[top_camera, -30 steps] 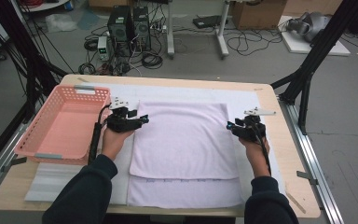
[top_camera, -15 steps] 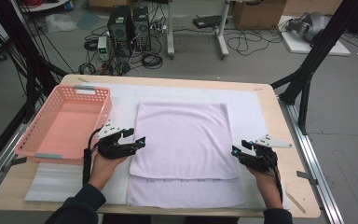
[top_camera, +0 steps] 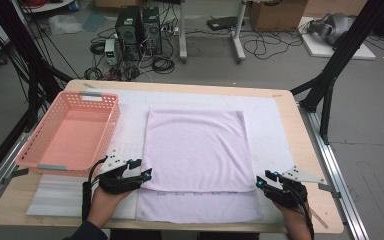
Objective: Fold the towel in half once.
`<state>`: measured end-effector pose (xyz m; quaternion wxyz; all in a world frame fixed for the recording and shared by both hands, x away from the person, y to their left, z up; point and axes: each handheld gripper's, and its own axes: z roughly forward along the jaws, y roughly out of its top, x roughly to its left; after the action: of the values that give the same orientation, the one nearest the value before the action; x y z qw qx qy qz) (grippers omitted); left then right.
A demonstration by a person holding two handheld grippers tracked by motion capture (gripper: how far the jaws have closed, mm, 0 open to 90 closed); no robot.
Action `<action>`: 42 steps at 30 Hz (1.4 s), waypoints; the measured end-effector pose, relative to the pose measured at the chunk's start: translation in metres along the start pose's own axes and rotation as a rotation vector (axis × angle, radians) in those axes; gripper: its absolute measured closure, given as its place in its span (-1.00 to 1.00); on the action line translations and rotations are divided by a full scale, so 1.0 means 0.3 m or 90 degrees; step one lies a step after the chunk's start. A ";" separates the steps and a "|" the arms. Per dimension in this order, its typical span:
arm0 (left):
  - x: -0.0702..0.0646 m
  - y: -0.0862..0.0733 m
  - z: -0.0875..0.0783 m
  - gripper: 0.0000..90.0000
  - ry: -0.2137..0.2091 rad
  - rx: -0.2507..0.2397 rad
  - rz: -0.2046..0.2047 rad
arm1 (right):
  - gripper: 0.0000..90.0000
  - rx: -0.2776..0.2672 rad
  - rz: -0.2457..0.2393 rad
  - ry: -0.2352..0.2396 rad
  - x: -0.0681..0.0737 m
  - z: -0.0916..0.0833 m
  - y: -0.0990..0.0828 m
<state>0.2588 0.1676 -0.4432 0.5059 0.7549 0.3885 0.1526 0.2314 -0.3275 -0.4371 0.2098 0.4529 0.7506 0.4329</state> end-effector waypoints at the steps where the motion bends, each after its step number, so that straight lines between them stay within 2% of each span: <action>1: -0.003 -0.011 -0.005 0.01 0.002 0.006 0.001 | 0.25 -0.003 -0.004 0.002 0.009 -0.006 -0.004; 6: -0.013 -0.036 -0.032 0.08 0.003 0.018 -0.008 | 0.26 0.006 -0.018 0.028 0.055 -0.013 -0.016; 7: -0.018 -0.040 -0.038 0.08 0.002 0.019 -0.007 | 0.26 0.010 -0.029 0.034 0.063 -0.008 -0.018; 11: -0.037 -0.058 -0.038 0.14 0.006 0.042 0.009 | 0.26 0.051 -0.054 0.047 0.086 0.028 -0.035; 13: -0.047 -0.066 -0.027 0.22 0.008 0.058 0.022 | 0.36 0.063 -0.066 0.042 0.090 0.039 -0.041; 14: -0.054 -0.067 -0.023 0.25 0.014 0.066 0.039 | 0.45 0.063 -0.067 0.039 0.089 0.039 -0.039; 17: -0.065 -0.068 -0.018 0.49 0.031 0.074 0.066 | 0.71 0.062 -0.070 0.033 0.077 0.037 -0.040; 19: -0.065 -0.067 -0.019 0.74 0.030 0.078 0.072 | 0.79 0.061 -0.071 0.030 0.071 0.036 -0.042; 22: -0.074 -0.066 -0.020 0.87 0.039 0.072 0.083 | 0.88 0.058 -0.078 0.026 0.072 0.037 -0.041; 26: -0.073 -0.052 -0.039 0.90 0.027 0.030 0.068 | 0.93 0.048 -0.082 0.022 0.074 0.031 -0.038; 29: -0.062 -0.044 -0.061 0.90 0.016 0.004 0.048 | 0.93 0.033 -0.072 0.025 0.069 0.020 -0.034; 32: -0.059 -0.043 -0.078 0.91 0.003 -0.003 0.029 | 0.94 0.025 -0.057 0.032 0.065 0.005 -0.031; 34: -0.063 -0.044 -0.092 0.91 -0.007 -0.004 0.019 | 0.94 0.021 -0.058 0.038 0.064 -0.007 -0.026; 37: -0.078 -0.045 -0.118 0.91 -0.024 0.001 0.019 | 0.94 0.015 -0.052 0.054 0.064 -0.035 -0.024; 42: -0.097 -0.052 -0.169 0.91 -0.030 0.002 0.021 | 0.94 0.019 -0.072 0.079 0.090 -0.086 -0.035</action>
<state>0.2014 0.1816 -0.4297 0.5112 0.7653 0.3640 0.1429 0.1946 -0.3184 -0.4300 0.1800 0.3854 0.7929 0.4363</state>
